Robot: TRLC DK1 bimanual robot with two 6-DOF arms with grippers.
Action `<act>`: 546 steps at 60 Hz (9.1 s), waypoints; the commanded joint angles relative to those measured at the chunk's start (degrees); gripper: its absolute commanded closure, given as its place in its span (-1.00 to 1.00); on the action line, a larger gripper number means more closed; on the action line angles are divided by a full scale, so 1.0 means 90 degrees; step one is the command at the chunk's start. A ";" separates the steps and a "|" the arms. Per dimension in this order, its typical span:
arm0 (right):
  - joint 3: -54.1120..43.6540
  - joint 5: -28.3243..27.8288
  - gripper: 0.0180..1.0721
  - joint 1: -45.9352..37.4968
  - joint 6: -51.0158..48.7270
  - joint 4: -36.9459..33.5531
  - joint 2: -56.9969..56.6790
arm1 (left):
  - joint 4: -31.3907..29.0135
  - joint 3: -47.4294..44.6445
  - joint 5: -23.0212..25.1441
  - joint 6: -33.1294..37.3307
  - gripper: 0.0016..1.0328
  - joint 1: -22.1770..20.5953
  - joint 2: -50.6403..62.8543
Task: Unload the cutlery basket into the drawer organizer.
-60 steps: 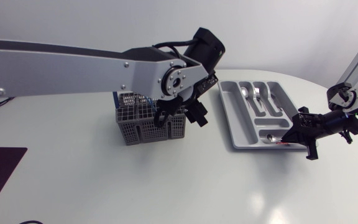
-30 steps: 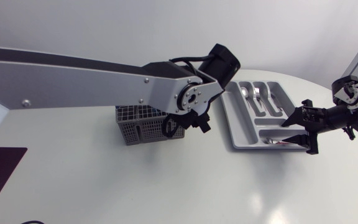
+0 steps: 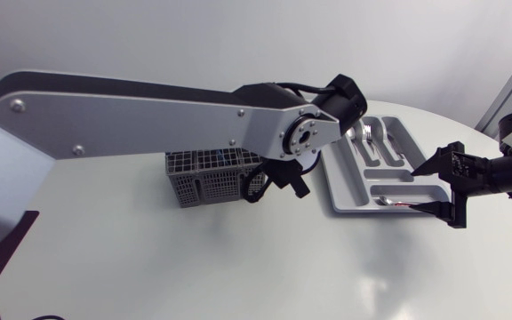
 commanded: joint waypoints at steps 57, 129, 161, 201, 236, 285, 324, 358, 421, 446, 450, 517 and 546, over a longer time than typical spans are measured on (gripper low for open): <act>-0.1136 -0.0191 -0.90 -0.0123 -0.0146 0.0060 -0.0815 | -0.0273 0.0818 -0.0358 -0.0620 0.52 0.0299 0.0927; -0.1575 -0.0230 -0.90 -0.0172 -0.0360 0.0285 -0.1050 | 0.0176 0.0447 -0.0378 -0.0464 0.94 0.0075 0.0107; -0.1761 -0.0719 -0.90 -0.0162 -0.0009 0.0285 -0.1684 | 0.1621 -0.0979 -0.0798 0.0230 0.94 -0.0169 -0.1622; -0.2620 -0.0221 -0.75 0.2612 0.5645 0.2219 -0.4419 | 0.1670 -0.1155 0.3538 -0.1694 0.93 0.1139 -0.2159; -0.2327 0.1772 -0.28 0.4877 0.7989 0.4387 -0.3364 | 0.1826 -0.1116 0.4749 -0.2075 0.91 0.1139 -0.1808; -0.1693 0.2250 0.49 0.5317 0.8526 0.4875 -0.2358 | 0.1807 -0.1018 0.5130 -0.2085 0.91 0.1247 -0.1700; -0.2025 0.1977 0.89 0.5522 0.8311 0.4777 -0.2466 | 0.1787 -0.1038 0.5189 -0.2114 0.76 0.1227 -0.1700; -0.2425 0.0414 0.89 0.4203 0.7101 0.3596 -0.3100 | 0.1533 -0.0852 0.5169 -0.2007 -0.36 0.2321 -0.2618; 0.0270 -0.0504 0.89 0.0043 -0.0097 0.0217 0.0474 | 0.2529 -0.3753 0.5150 0.0806 -0.36 0.3346 -0.3624; 0.0134 0.0287 0.79 0.0092 -0.0663 0.0812 0.1060 | 0.2744 -0.4251 0.5657 0.0835 -0.37 0.3708 -0.4102; 0.0124 0.0287 0.39 0.0082 -0.0595 0.0851 0.1030 | 0.2871 -0.4407 0.5882 0.0679 -0.37 0.3854 -0.4102; -0.0609 -0.0357 -0.85 -0.0220 0.0020 0.0529 0.0015 | 0.4824 -0.4563 0.5911 -0.0874 -0.46 0.3210 -0.3214; -0.0677 -0.0494 -0.85 -0.0181 0.0050 0.0558 0.0025 | 0.5479 -0.4592 0.4583 -0.0493 0.16 0.2712 -0.2852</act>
